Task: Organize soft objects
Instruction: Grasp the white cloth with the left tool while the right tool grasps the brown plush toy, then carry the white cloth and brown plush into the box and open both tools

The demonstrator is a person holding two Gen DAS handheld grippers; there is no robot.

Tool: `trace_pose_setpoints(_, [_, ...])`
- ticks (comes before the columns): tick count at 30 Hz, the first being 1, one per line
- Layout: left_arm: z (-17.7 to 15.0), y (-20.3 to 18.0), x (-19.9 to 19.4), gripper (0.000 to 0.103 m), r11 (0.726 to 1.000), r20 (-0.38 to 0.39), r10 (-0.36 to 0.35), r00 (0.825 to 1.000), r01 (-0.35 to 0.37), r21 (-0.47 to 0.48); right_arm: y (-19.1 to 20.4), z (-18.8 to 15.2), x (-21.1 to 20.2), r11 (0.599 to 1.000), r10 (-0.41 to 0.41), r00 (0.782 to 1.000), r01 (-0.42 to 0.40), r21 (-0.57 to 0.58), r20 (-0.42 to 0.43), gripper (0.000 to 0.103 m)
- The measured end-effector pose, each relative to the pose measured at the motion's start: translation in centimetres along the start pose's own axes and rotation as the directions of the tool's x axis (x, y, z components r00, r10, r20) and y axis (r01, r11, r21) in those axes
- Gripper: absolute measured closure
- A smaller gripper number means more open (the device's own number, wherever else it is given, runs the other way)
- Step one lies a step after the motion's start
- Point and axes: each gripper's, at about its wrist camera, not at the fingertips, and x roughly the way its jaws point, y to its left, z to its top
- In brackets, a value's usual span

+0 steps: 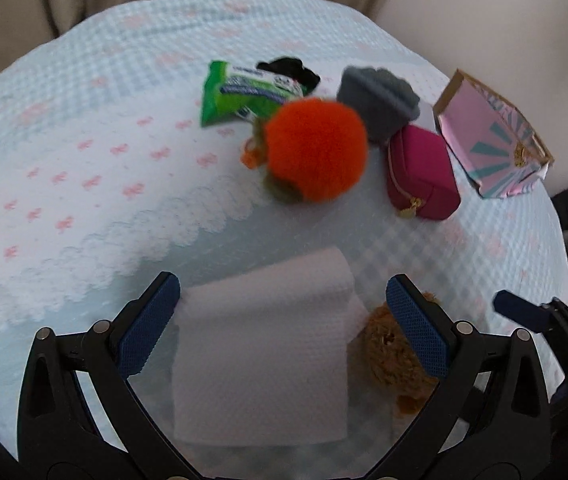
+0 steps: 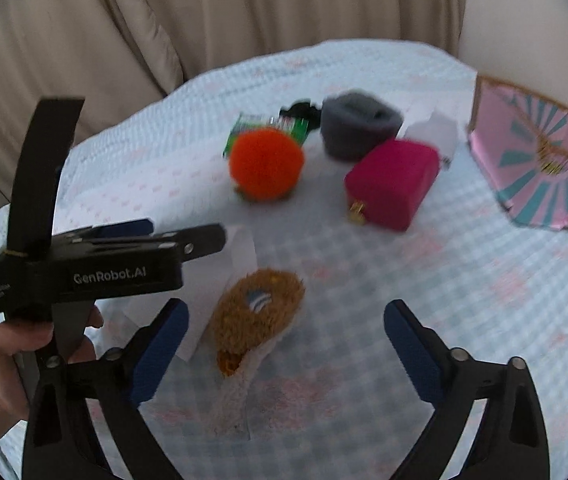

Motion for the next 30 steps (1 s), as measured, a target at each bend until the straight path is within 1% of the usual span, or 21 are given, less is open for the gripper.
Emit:
trace_pose_setpoints(2, [-0.2,-0.1,0.7,0.004,1.0,-0.011,0.003,1.0,-0.003,0.019,0.0,-0.3,1.3,1.0,0.013,1.0,-0.013,0.0,-0.017,0.016])
trace_pose_setpoints(4, [-0.3,-0.1,1.3,0.015,1.0,-0.026,0.013,1.0,-0.012,0.026,0.0,-0.4,2.5,1.0,0.029,0.999,-0.029,-0.001,-0.035,0.022])
trace_pose_setpoints(5, [-0.3,-0.1,1.6,0.016,0.999,-0.033,0.023,0.999,-0.022,0.028,0.0,-0.4,3.0,0.999,0.036,0.998,-0.036,-0.002,-0.042,0.027])
trace_pose_setpoints(9, [-0.5,-0.6,2.2,0.024,0.995,-0.052,0.076,0.996,-0.072,0.072,0.4,-0.4,4.4,0.997,0.075,0.995,-0.075,-0.007,-0.06,0.036])
trace_pose_setpoints(11, [-0.8,-0.8,2.3,0.032,0.99,-0.056,0.107,0.993,-0.102,0.098,0.6,-0.4,4.8,0.995,0.094,0.993,-0.095,-0.011,-0.069,0.046])
trace_pose_setpoints(13, [-1.0,-0.9,2.2,0.047,0.986,-0.05,0.129,0.99,-0.123,0.109,0.9,-0.3,5.1,0.994,0.106,0.991,-0.107,-0.015,-0.08,0.049])
trace_pose_setpoints(14, [-1.0,-0.8,2.1,0.052,0.987,-0.048,0.131,0.99,-0.125,0.105,1.0,-0.4,5.1,0.994,0.102,0.992,-0.104,-0.018,-0.078,0.05])
trace_pose_setpoints(15, [-1.0,-0.8,2.0,0.063,0.986,-0.046,0.138,0.989,-0.133,0.099,1.1,-0.4,5.1,0.994,0.104,0.992,-0.106,-0.02,-0.075,0.05])
trace_pose_setpoints(16, [-0.9,-0.7,1.9,0.071,0.987,-0.045,0.138,0.989,-0.134,0.093,1.1,-0.4,5.2,0.994,0.104,0.992,-0.106,-0.019,-0.077,0.051])
trace_pose_setpoints(17, [-0.8,-0.6,1.8,0.075,0.987,-0.045,0.136,0.99,-0.132,0.091,1.1,-0.5,5.0,0.994,0.106,0.991,-0.107,-0.016,-0.079,0.052])
trace_pose_setpoints(19, [-0.7,-0.6,1.7,0.088,0.986,-0.042,0.141,0.989,-0.136,0.092,1.0,-0.4,5.0,0.994,0.111,0.991,-0.112,-0.008,-0.079,0.053])
trace_pose_setpoints(22, [-0.6,-0.8,1.3,0.093,0.986,-0.032,0.142,0.989,-0.139,0.091,1.0,-0.2,4.6,0.994,0.107,0.992,-0.108,-0.01,-0.073,0.054])
trace_pose_setpoints(30, [-0.1,-1.6,-0.9,0.093,0.99,-0.011,0.127,0.992,-0.126,0.057,0.6,1.0,2.7,0.995,0.099,0.994,-0.1,-0.01,-0.045,0.055])
